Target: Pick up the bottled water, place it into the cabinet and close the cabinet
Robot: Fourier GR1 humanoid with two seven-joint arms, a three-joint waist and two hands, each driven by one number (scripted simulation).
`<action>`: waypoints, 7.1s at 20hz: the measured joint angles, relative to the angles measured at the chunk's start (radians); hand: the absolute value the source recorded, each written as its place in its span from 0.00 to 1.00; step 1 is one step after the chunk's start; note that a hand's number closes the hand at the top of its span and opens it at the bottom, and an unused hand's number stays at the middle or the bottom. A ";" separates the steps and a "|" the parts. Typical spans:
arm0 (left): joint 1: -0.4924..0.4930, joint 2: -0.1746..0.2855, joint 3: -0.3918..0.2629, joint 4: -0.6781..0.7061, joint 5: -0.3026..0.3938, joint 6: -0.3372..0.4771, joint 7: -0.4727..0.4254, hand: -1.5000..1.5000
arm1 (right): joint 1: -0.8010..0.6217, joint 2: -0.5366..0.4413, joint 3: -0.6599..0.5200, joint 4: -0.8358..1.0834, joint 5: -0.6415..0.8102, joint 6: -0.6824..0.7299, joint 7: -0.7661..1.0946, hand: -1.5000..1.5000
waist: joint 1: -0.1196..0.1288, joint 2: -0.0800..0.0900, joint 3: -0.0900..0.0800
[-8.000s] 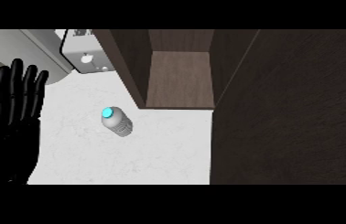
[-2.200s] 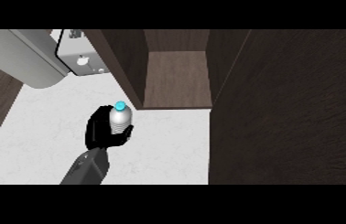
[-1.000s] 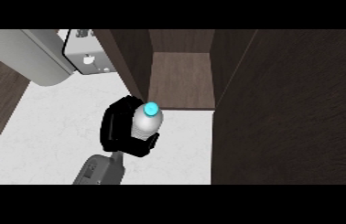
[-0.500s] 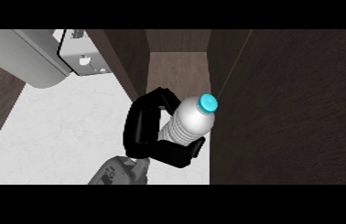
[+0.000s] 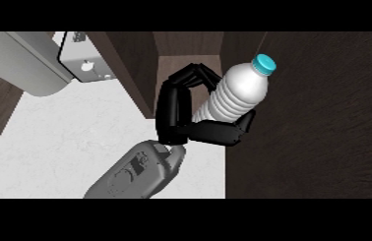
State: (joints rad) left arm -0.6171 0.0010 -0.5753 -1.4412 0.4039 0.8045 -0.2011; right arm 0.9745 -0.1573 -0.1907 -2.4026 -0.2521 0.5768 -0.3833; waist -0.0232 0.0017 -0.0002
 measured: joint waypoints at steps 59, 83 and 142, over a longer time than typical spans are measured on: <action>-0.564 0.000 0.337 1.069 0.150 -0.322 -0.378 0.00 | -0.101 0.005 -0.071 0.030 -0.111 0.058 0.077 0.00 | -0.006 0.003 -0.001; 0.066 0.064 0.007 0.180 0.147 -0.284 -0.206 0.00 | -0.139 0.025 0.019 0.019 -0.113 -0.004 0.154 0.00 | 0.042 -0.011 -0.001; 0.990 0.578 0.160 -0.584 0.278 -0.542 -0.365 0.00 | -0.821 -0.009 0.935 -0.045 0.358 -0.098 0.817 1.00 | 0.068 -0.010 -0.012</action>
State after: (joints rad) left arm 0.3725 0.5789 -0.4150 -2.0252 0.6820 0.2626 -0.5661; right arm 0.1533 -0.1664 0.7444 -2.4472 0.1061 0.4785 0.4339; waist 0.0448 -0.0085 -0.0127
